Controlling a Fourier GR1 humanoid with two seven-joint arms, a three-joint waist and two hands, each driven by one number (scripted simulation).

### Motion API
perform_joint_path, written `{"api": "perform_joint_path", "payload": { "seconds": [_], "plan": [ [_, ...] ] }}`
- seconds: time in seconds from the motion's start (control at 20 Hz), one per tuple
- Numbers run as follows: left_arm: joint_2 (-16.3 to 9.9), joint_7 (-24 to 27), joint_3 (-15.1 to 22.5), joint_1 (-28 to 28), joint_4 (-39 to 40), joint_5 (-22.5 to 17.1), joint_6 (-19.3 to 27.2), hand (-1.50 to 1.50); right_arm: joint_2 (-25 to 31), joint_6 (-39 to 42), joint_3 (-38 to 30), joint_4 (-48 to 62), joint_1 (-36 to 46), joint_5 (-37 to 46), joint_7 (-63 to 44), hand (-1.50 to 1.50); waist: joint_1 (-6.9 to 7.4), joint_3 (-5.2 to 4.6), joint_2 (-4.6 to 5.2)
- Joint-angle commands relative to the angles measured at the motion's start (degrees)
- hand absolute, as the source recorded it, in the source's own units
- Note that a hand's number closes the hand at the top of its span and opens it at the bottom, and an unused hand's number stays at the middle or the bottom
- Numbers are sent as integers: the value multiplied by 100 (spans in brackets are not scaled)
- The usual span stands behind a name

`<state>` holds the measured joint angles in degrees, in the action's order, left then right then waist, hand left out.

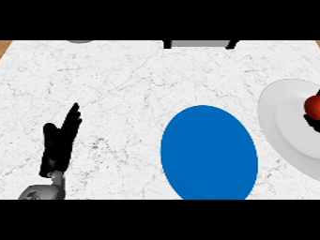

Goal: Pick the tomato from the plate and place it in the plate

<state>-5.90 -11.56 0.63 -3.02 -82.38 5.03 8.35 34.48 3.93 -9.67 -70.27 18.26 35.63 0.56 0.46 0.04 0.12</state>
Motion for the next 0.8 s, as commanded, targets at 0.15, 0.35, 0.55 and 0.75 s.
{"api": "perform_joint_path", "payload": {
  "seconds": [0.15, 0.35, 0.55, 0.75],
  "plan": [
    [111, -228, 132, -89, -115, 109, 66, 0, 95, 673, 393, 1324, 170, 267, 367, 150, 22, -1, 7],
    [28, -101, 40, 7, -129, 12, -88, 0, 211, 861, 246, 2440, 641, 159, 1375, -150, 34, 1, 8],
    [-52, -301, 30, 197, -419, 12, -113, 0, 494, 1037, -172, 2655, 633, -340, 2613, -150, 34, 5, 3],
    [-47, -171, -84, 57, -214, -46, -92, 0, 7, 1449, -994, 2444, 852, -1567, 2797, -150, -64, 6, -25]
  ]
}}
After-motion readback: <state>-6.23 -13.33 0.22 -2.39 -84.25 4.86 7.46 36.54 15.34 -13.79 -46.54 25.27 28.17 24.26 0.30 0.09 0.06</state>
